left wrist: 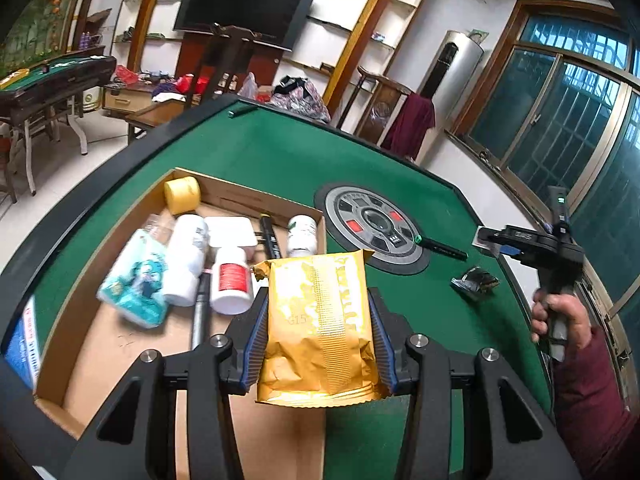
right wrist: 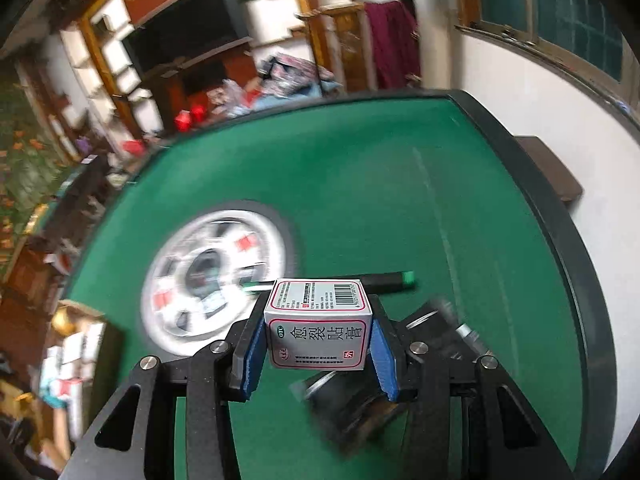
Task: Organize objects
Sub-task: 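Carry the snack bag to the box with the left gripper while the right gripper grasps the pink-white medicine box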
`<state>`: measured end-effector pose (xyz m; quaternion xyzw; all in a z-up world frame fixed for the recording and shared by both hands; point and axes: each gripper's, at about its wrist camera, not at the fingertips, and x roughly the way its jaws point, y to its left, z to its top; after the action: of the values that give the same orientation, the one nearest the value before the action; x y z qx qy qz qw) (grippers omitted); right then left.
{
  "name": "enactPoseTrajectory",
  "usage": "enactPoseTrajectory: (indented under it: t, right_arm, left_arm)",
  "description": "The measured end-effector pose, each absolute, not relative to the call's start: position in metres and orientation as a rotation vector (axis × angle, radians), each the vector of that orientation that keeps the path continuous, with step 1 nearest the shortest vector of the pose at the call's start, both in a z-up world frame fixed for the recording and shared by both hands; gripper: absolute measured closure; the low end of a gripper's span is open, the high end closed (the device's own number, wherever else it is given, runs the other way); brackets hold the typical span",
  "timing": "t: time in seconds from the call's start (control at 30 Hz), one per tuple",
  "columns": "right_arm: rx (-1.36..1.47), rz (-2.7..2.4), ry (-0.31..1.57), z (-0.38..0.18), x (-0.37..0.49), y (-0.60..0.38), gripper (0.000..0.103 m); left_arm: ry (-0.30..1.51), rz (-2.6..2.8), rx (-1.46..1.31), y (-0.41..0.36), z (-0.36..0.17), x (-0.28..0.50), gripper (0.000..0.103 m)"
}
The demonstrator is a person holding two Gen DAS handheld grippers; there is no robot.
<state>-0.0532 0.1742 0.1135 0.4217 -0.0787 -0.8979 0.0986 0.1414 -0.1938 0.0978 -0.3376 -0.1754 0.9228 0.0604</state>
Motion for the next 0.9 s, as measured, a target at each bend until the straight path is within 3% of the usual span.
enactPoseTrajectory:
  t: [0.37,0.9]
  right_arm:
    - [1.116,-2.360,-0.233,0.135,0.034,0.062,0.052]
    - [1.202,-2.054,-0.071,0.087,0.080,-0.071,0.052]
  left_arm:
    - [-0.560,2.942,-1.020,-0.247,0.094,0.196,0.058]
    - [-0.491,3.023,-1.173,-0.290,0.059,0.189,0.058]
